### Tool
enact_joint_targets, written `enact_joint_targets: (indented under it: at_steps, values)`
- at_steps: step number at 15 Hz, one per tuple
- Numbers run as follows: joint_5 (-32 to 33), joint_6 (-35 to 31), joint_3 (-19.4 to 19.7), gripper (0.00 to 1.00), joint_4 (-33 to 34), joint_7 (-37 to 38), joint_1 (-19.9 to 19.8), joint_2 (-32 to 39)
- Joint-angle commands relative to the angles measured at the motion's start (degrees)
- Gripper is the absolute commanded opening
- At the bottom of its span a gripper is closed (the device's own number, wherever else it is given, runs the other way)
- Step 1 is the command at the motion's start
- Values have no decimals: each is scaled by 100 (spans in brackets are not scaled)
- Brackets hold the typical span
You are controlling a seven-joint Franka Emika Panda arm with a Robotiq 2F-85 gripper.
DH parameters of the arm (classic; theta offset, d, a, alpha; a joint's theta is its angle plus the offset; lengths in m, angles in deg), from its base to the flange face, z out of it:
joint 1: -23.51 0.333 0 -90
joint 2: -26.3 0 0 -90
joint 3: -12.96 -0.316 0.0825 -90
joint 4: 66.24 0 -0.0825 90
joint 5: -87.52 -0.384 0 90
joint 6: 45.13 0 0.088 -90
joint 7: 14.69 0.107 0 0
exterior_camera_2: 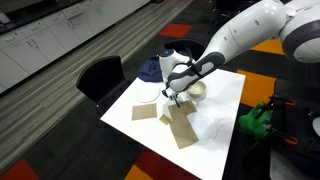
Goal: Remove the pen from the bowl.
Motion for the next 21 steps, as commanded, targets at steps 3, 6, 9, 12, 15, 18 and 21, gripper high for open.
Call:
enact_joint_targets:
  at_steps: [3,6,9,12,15,18,21]
  values:
    - [40,77,111,82,-44,353,246,-203]
    - [167,-50,179,100,-369,537,474,-520]
    - [348,-140,295,100,-765,832,733,-932]
    - [599,-277,390,100,-1293,1085,950,-1432]
    - [900,-278,391,100,-1854,1068,1064,-1999]
    - [1153,-324,257,100,-2503,874,1055,-2672]
    - [1331,-305,99,100,-3112,748,988,-3323]
